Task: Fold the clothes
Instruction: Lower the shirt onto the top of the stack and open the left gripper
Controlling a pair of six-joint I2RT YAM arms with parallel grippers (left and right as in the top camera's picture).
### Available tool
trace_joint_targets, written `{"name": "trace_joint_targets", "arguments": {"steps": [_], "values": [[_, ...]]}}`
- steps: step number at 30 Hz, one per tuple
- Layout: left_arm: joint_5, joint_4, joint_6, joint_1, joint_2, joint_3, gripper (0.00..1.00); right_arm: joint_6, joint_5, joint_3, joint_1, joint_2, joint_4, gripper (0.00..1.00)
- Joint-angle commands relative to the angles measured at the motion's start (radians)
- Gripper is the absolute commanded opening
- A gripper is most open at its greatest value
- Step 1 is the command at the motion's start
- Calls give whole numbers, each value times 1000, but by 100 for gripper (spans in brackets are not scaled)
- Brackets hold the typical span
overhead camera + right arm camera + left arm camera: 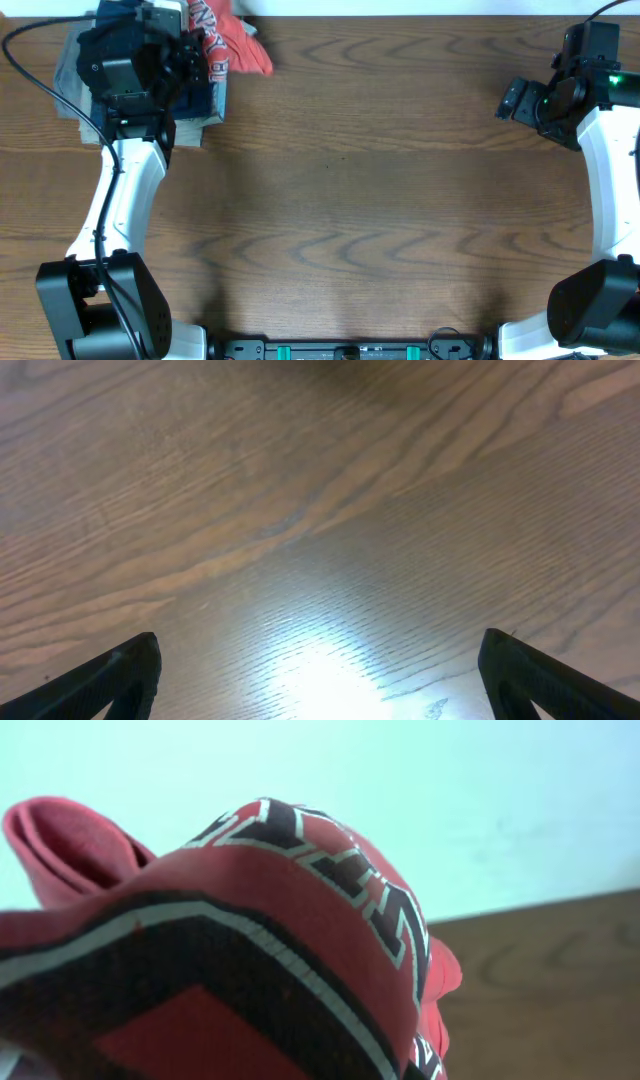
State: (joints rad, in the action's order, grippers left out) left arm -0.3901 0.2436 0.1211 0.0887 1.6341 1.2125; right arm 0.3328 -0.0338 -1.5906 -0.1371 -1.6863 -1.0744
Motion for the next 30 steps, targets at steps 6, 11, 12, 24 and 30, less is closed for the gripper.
{"name": "trace_joint_targets", "arguments": {"steps": [6, 11, 12, 24, 30], "values": [[74, 147, 85, 9, 21, 50, 7, 11, 0, -10, 0, 4, 0, 99], [74, 278, 87, 58, 135, 51, 7, 11, 0, -10, 0, 4, 0, 99], [74, 307, 87, 69, 161, 51, 7, 11, 0, -10, 0, 4, 0, 99], [220, 250, 50, 279, 388, 79, 17, 11, 0, -10, 0, 4, 0, 99], [219, 217, -33, 356, 393, 79, 28, 11, 0, -10, 0, 4, 0, 99]]}}
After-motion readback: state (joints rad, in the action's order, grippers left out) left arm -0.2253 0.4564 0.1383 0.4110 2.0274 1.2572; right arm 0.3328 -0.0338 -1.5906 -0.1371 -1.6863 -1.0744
